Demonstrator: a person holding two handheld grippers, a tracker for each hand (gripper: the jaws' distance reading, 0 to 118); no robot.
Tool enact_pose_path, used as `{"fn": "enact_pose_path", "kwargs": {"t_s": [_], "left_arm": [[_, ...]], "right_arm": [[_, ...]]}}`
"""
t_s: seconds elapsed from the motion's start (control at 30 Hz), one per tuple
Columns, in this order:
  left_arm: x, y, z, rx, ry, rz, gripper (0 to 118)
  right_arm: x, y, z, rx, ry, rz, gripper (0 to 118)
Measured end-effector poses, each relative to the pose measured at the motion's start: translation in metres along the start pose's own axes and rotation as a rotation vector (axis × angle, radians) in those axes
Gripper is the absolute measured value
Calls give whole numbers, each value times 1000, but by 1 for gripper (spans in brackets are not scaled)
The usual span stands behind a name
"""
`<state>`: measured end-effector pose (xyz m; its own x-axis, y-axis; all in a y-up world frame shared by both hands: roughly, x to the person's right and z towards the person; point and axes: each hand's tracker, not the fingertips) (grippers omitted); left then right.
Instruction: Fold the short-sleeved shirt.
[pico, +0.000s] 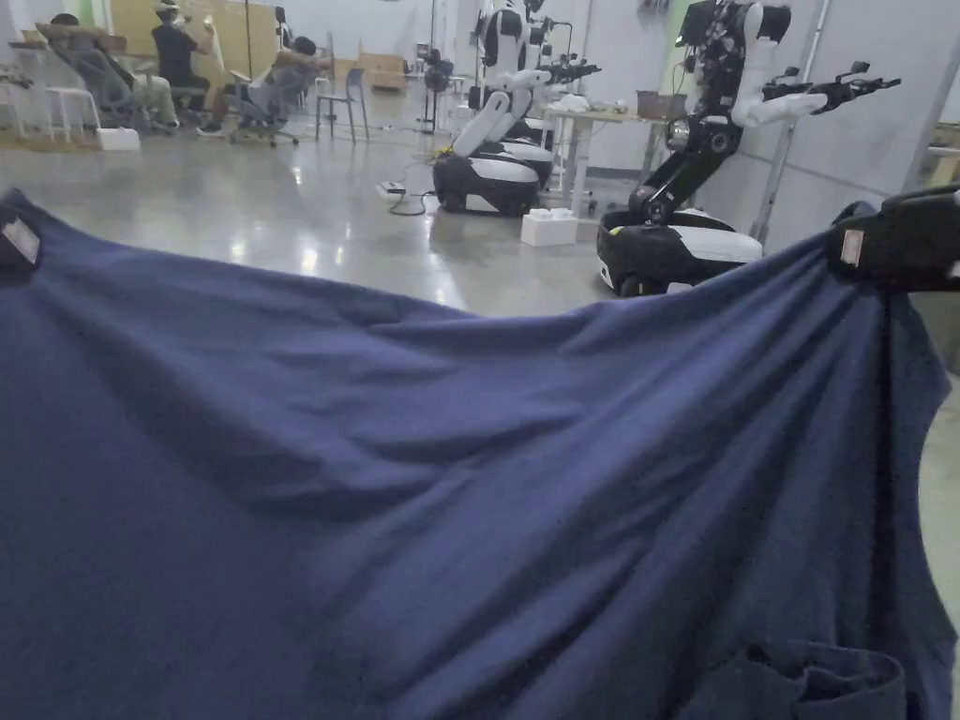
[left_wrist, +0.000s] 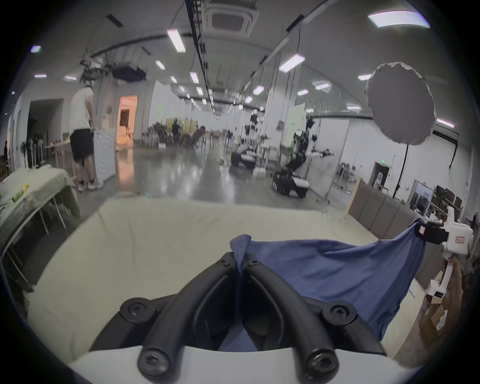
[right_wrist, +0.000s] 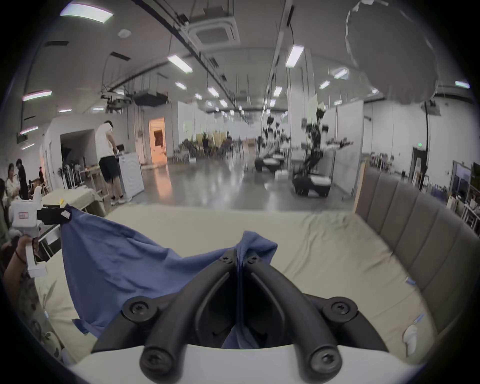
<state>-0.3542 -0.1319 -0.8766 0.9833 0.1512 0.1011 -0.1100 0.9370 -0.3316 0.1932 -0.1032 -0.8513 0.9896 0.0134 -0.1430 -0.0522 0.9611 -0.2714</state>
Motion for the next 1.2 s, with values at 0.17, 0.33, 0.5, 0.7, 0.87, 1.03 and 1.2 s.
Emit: {"fn": "enact_pose_path", "kwargs": {"t_s": [0.17,0.33,0.5,0.7,0.87,1.03,1.2], "left_arm": [[6,55,55,138,39,3,4],[11,106,75,207,86,0,4],[18,152,61,262,144,25,4],[25,187,14,302,215,38,4],[21,199,-44,310,256,40,4],[17,203,-96,315,277,47,4],[23,206,-122,343,270,14,4]], "right_arm": [[6,43,51,101,-39,14,6],[19,88,58,144,-73,-3,6],[20,128,22,170,-87,-30,6],[4,168,-62,174,-178,16,6],[-5,187,-134,184,-208,15,6],[-17,206,-184,233,-237,46,6],[-23,223,-197,324,-225,33,6]]}}
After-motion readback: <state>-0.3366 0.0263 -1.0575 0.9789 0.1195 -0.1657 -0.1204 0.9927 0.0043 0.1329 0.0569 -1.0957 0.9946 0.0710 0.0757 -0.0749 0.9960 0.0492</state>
